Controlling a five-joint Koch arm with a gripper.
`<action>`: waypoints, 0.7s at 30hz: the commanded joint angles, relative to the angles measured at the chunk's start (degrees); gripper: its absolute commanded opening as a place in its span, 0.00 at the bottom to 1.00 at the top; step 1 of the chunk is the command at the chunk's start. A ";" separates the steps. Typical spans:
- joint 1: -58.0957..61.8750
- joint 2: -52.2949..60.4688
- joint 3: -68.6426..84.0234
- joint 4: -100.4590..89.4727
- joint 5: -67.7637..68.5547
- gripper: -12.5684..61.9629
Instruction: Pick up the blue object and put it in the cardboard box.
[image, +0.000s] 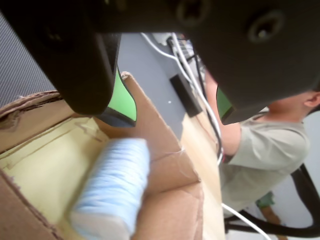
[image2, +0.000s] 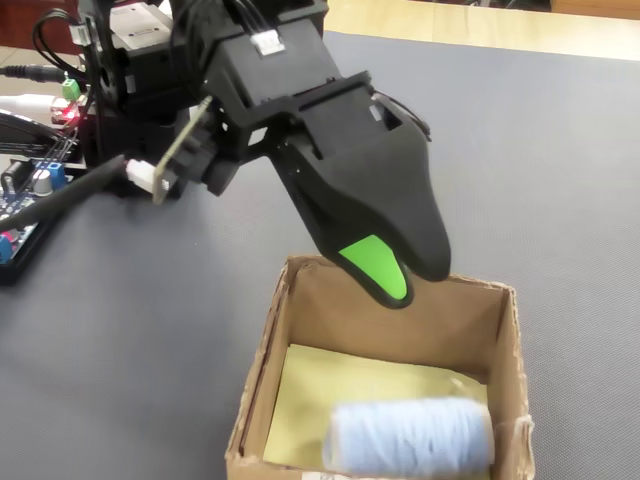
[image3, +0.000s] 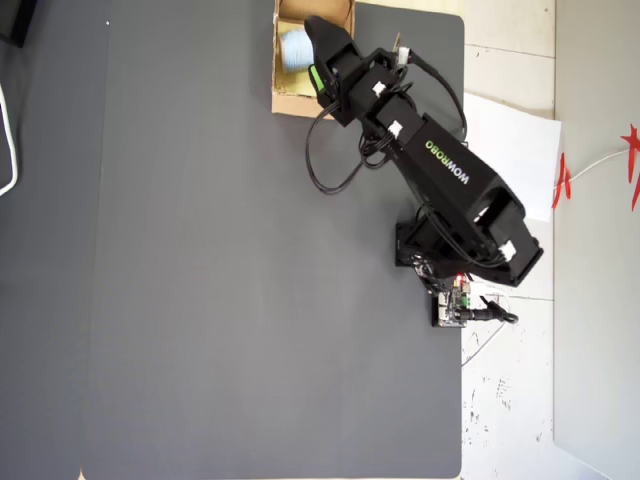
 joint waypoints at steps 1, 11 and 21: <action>-0.26 2.99 -3.52 -3.43 1.32 0.60; -12.83 11.34 9.76 -17.93 10.02 0.62; -29.18 18.19 25.05 -26.98 10.37 0.62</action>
